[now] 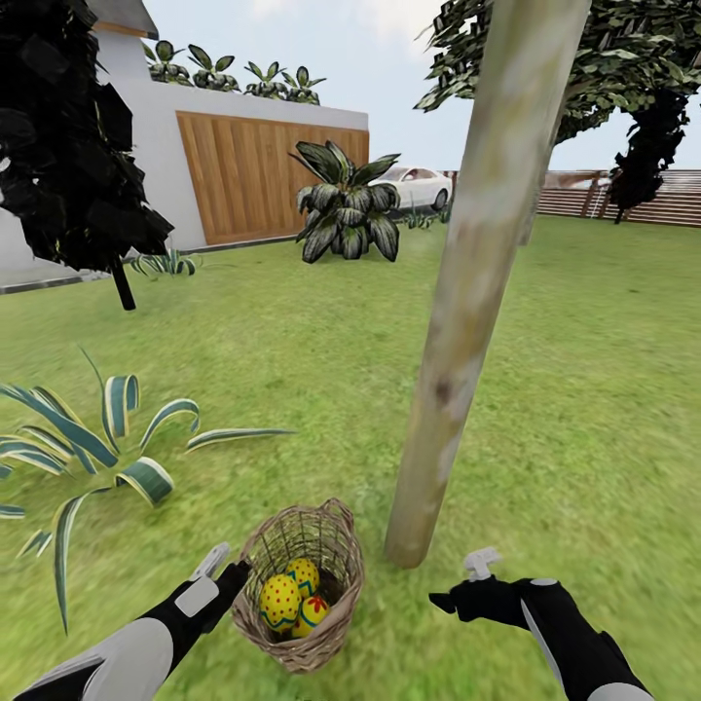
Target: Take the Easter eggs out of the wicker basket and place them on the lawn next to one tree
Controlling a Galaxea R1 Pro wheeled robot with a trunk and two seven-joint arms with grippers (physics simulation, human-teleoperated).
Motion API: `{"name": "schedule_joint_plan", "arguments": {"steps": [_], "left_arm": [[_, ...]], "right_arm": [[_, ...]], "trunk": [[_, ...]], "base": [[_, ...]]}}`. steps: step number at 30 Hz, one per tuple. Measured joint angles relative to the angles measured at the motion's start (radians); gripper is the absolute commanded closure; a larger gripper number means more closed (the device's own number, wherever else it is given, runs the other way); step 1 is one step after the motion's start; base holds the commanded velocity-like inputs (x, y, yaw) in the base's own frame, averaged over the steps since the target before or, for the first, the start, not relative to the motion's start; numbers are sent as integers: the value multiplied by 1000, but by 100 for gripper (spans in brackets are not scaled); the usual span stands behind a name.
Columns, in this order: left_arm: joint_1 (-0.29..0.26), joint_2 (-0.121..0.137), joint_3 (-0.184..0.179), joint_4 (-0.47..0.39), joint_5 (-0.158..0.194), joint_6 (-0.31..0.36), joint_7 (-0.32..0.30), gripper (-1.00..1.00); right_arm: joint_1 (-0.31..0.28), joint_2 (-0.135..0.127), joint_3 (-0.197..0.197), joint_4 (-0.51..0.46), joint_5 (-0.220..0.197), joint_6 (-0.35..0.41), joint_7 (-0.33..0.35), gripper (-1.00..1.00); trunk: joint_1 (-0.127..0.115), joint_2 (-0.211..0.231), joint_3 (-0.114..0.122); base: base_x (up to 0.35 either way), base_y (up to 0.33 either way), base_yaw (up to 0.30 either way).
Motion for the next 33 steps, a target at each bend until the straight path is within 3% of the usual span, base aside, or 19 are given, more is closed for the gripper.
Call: {"name": "schedule_joint_plan", "arguments": {"steps": [33], "left_arm": [[3,1,0,0,0,0,0,-100]], "right_arm": [[0,0,-1,1,0,-6,-3,-100]], "trunk": [[0,0,-40]], "base": [[0,0,179]]}}
